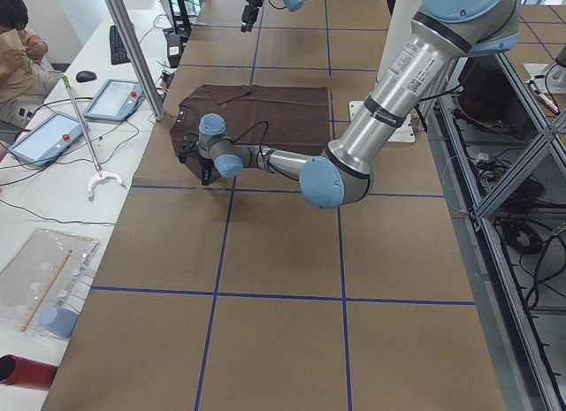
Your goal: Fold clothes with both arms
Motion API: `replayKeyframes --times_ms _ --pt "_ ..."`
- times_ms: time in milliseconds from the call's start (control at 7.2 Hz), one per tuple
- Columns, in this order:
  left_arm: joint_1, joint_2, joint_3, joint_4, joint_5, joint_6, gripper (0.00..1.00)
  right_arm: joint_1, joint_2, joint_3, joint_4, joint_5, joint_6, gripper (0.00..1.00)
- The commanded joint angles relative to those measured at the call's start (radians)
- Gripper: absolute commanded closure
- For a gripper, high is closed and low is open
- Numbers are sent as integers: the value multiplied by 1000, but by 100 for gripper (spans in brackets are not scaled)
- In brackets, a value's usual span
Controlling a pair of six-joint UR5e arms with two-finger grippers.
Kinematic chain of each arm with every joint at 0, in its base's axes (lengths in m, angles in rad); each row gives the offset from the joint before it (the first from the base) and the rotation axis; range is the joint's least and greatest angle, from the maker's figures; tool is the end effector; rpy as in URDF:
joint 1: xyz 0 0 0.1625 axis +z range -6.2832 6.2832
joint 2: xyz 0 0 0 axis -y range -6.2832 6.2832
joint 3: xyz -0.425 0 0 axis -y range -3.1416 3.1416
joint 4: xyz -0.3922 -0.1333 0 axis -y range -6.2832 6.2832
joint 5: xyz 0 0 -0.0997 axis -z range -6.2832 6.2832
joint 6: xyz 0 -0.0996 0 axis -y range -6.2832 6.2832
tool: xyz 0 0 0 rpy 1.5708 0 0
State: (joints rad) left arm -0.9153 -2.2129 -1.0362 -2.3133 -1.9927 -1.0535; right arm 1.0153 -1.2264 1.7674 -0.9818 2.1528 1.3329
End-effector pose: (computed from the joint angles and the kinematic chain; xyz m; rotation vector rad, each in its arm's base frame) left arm 0.4012 -0.6736 0.4458 0.2509 0.8915 -0.1900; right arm -0.2483 -0.5491 0.3059 0.2235 -1.1929 0.3519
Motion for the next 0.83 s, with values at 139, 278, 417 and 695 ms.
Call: replayKeyframes --times_ms 139,278,417,695 --pt "9 2 1 0 0 1 40 -1 -5 0 0 -4 8 0" --pt "9 4 1 2 0 0 41 -1 -7 1 0 -4 8 0" --pt "9 5 1 3 0 0 50 -1 -7 3 0 -4 8 0" --pt "9 4 1 6 0 0 100 -1 -8 4 0 -5 11 0"
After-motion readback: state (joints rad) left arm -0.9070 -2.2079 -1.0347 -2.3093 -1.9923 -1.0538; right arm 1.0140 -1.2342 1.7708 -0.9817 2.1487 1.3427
